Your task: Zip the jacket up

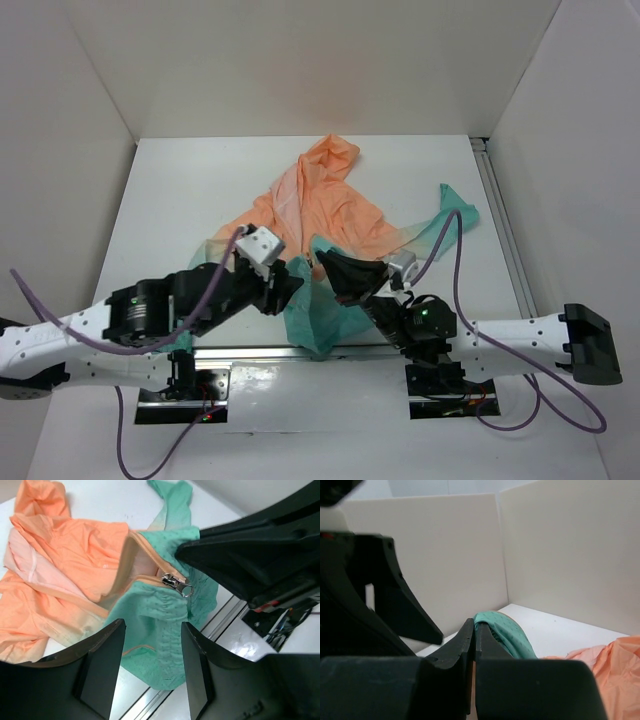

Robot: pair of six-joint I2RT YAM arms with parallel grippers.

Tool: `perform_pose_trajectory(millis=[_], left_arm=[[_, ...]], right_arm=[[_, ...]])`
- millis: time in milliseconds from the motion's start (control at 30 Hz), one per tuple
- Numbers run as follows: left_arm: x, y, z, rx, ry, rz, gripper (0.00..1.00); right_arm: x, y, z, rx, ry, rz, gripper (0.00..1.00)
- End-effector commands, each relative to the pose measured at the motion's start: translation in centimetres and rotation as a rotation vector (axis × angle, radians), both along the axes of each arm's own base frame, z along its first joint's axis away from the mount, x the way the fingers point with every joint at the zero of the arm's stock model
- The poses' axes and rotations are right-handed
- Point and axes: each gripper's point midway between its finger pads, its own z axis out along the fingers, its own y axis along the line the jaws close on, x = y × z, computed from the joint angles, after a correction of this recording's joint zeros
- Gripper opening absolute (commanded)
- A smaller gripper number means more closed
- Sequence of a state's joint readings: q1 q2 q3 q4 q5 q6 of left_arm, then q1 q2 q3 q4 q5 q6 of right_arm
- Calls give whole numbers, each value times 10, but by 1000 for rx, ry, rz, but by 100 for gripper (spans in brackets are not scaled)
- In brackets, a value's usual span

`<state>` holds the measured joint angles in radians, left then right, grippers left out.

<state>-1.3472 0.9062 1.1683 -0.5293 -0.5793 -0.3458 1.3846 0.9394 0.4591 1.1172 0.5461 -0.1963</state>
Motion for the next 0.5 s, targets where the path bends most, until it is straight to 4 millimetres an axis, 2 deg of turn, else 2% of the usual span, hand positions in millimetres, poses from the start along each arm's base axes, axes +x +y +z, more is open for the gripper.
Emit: perform_pose_trajectory(millis=[0, 167, 333, 467], left_arm=[[-5, 27, 29, -131, -10, 21, 61], [-9, 28, 24, -152, 12, 9, 61], [-6, 6, 1, -69, 41, 4, 60], [-9, -2, 3, -82, 48, -24, 60]], right_arm=[[2, -10, 36, 103, -33, -34, 0], [5, 2, 32, 83, -29, -33, 0], [4, 10, 33, 83, -30, -20, 0], [4, 10, 33, 83, -30, -20, 0]])
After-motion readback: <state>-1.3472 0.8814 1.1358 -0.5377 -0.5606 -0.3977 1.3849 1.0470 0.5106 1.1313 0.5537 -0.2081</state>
